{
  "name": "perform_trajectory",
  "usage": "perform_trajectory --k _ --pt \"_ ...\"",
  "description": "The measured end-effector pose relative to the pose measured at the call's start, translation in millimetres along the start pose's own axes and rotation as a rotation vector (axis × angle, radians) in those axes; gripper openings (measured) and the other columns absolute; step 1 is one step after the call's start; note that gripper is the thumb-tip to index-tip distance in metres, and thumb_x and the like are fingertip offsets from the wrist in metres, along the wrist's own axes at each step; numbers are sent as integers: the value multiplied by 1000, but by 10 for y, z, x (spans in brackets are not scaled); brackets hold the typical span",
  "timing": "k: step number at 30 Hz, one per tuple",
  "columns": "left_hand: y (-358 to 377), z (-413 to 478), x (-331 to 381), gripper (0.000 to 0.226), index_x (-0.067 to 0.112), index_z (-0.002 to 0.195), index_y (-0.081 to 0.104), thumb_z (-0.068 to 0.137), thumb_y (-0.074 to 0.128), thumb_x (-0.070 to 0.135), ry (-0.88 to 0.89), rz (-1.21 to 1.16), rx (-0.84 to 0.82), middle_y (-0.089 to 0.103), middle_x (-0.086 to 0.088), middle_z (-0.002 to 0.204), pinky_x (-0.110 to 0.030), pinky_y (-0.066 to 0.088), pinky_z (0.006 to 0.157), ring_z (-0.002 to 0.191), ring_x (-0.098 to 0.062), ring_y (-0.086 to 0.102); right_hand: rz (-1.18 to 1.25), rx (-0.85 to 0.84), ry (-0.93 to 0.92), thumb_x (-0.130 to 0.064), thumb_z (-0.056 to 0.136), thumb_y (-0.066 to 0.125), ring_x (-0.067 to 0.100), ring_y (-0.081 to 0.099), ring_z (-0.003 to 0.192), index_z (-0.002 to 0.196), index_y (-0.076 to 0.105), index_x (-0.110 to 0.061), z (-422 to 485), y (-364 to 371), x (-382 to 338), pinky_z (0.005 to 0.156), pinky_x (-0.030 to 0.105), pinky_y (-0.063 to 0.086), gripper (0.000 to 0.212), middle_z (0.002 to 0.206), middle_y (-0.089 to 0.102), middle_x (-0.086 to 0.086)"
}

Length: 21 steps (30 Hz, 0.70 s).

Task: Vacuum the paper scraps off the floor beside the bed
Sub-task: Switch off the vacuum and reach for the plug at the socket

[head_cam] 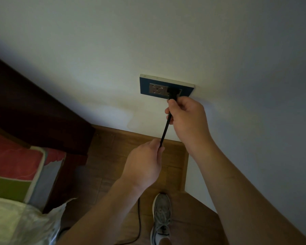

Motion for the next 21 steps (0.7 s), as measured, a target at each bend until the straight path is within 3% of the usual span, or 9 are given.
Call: perform_trajectory --k 7,11,21 --pt "-6 -161 95 18 24 105 59 106 43 32 -23 -31 -9 46 19 70 -12 29 52 56 0 49 102 32 71 -23 104 51 9 64 80 103 67 -22 -22 46 -28 74 20 51 16 85 67 -3" --pt "-11 -259 116 19 26 104 57 106 40 35 -37 -72 8 50 17 72 -12 31 54 58 -1 51 135 51 86 -21 104 51 10 64 80 92 64 -28 -45 60 -53 78 24 54 18 84 67 -2" --pt "-128 -417 22 19 27 94 62 103 48 36 21 -171 105 58 15 69 -15 48 56 62 -6 61 189 135 101 -18 103 52 11 64 79 87 64 -28 -92 116 -49 83 31 58 23 83 67 -1"
Point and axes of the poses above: each hand's wrist, its own z-axis towards the middle knuckle, its own y-axis out of the palm, x = y × z, the point moved 2 cm from there along z, towards the middle knuckle
